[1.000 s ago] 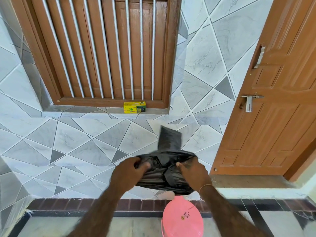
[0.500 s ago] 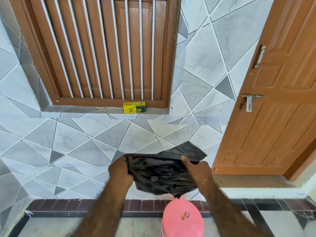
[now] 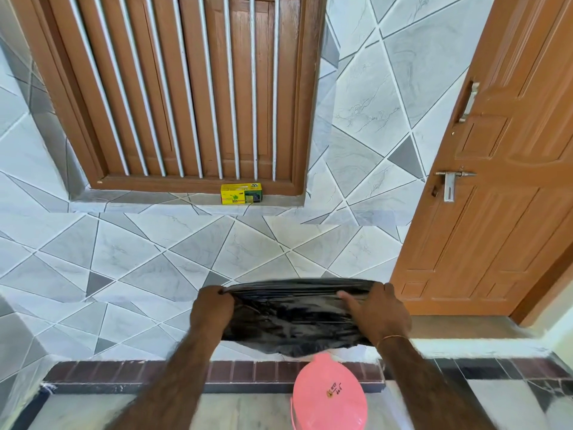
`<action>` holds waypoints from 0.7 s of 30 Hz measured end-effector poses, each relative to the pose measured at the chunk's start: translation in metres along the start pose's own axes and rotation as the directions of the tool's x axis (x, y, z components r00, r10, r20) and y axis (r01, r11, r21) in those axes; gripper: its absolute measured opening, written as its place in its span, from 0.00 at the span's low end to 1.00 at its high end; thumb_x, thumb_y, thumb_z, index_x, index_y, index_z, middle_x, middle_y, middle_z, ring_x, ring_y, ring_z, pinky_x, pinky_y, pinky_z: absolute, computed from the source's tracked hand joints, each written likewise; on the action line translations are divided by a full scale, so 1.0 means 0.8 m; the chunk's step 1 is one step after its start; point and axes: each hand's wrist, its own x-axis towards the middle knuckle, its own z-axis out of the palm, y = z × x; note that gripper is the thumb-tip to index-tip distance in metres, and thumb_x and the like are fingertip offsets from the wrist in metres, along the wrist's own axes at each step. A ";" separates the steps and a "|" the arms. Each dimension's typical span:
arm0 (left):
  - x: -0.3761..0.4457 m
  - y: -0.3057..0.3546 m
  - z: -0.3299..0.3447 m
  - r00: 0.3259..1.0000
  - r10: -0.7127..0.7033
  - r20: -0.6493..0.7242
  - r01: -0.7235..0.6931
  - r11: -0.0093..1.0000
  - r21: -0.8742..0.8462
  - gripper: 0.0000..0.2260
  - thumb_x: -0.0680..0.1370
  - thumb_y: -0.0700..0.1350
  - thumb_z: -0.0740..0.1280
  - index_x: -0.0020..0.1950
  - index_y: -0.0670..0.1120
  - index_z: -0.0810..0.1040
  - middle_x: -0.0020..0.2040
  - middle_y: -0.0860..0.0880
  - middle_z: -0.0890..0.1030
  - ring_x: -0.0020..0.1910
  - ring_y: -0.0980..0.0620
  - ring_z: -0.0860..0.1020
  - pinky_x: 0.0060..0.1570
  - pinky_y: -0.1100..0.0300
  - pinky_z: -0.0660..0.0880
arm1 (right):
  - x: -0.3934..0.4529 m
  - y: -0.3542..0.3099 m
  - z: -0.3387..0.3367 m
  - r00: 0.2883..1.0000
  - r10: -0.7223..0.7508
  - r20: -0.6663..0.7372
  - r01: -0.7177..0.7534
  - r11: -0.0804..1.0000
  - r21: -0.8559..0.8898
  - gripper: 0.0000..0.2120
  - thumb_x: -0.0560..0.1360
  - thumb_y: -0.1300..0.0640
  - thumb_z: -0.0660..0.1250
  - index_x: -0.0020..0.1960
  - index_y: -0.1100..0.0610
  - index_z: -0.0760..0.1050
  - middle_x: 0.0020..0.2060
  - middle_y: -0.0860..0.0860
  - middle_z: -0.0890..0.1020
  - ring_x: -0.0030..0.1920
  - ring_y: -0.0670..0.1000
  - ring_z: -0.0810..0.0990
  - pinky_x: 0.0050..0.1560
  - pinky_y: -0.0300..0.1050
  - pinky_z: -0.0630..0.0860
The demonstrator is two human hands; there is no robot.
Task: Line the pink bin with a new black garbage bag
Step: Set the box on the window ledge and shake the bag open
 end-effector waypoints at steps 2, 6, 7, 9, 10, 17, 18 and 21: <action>0.000 0.005 0.008 0.998 -0.026 0.059 0.034 0.990 -0.137 0.10 0.68 0.34 0.60 0.37 0.42 0.80 0.40 0.39 0.83 0.41 0.40 0.80 0.45 0.51 0.77 | -0.008 -0.012 0.010 0.999 -0.016 0.028 0.016 1.000 0.009 0.45 0.59 0.23 0.63 0.61 0.56 0.65 0.55 0.53 0.73 0.54 0.59 0.81 0.49 0.51 0.78; -0.019 0.033 0.011 0.993 -0.054 0.109 0.102 0.859 -0.501 0.10 0.73 0.30 0.59 0.41 0.40 0.78 0.39 0.40 0.79 0.38 0.44 0.75 0.42 0.53 0.74 | -0.006 -0.018 0.026 1.000 0.005 -0.027 -0.005 1.000 -0.012 0.16 0.73 0.47 0.64 0.56 0.55 0.75 0.53 0.55 0.79 0.53 0.59 0.81 0.51 0.50 0.78; -0.023 0.039 0.007 0.990 -0.064 0.129 0.126 0.821 -0.557 0.10 0.74 0.29 0.61 0.41 0.41 0.79 0.39 0.41 0.79 0.38 0.45 0.75 0.42 0.53 0.74 | 0.001 -0.013 0.025 0.996 0.087 -0.021 -0.085 0.993 0.079 0.12 0.73 0.53 0.62 0.53 0.56 0.77 0.52 0.56 0.81 0.52 0.60 0.82 0.50 0.50 0.79; -0.022 0.036 0.002 0.996 0.027 0.079 0.018 0.857 -0.515 0.13 0.72 0.29 0.61 0.40 0.45 0.80 0.40 0.46 0.81 0.39 0.45 0.78 0.46 0.51 0.78 | 0.016 0.000 0.021 0.978 0.206 0.005 -0.200 0.944 0.261 0.12 0.71 0.57 0.62 0.51 0.60 0.78 0.51 0.60 0.82 0.51 0.62 0.81 0.51 0.52 0.79; -0.020 0.032 -0.001 0.992 0.117 0.047 -0.091 0.924 -0.371 0.14 0.71 0.31 0.61 0.40 0.48 0.80 0.40 0.48 0.82 0.40 0.47 0.79 0.48 0.50 0.79 | 0.020 0.004 0.016 0.975 0.221 0.004 -0.213 0.935 0.283 0.13 0.70 0.57 0.63 0.52 0.61 0.77 0.52 0.61 0.81 0.53 0.63 0.79 0.53 0.53 0.78; -0.030 0.052 -0.002 0.914 0.400 0.071 -0.394 0.916 -0.079 0.08 0.71 0.39 0.66 0.37 0.52 0.79 0.36 0.55 0.81 0.38 0.56 0.79 0.38 0.60 0.74 | -0.019 -0.044 -0.020 0.820 -0.309 -0.482 0.375 0.926 0.045 0.31 0.69 0.41 0.65 0.70 0.49 0.63 0.71 0.55 0.64 0.73 0.59 0.61 0.70 0.61 0.63; -0.031 0.055 0.000 0.904 0.422 0.066 -0.417 0.906 -0.076 0.07 0.71 0.40 0.66 0.38 0.52 0.80 0.36 0.55 0.81 0.37 0.57 0.78 0.36 0.61 0.73 | -0.027 -0.061 -0.022 0.771 -0.398 -0.497 0.474 0.880 0.031 0.34 0.70 0.36 0.64 0.71 0.48 0.62 0.72 0.55 0.63 0.75 0.58 0.59 0.71 0.61 0.61; -0.036 0.061 0.003 0.871 0.482 0.099 -0.483 0.876 -0.017 0.07 0.72 0.40 0.65 0.38 0.52 0.78 0.35 0.56 0.80 0.37 0.57 0.78 0.39 0.58 0.77 | -0.030 -0.089 -0.008 0.737 -0.557 -0.384 0.559 0.821 -0.119 0.39 0.71 0.42 0.68 0.76 0.47 0.55 0.73 0.56 0.65 0.71 0.60 0.66 0.67 0.60 0.66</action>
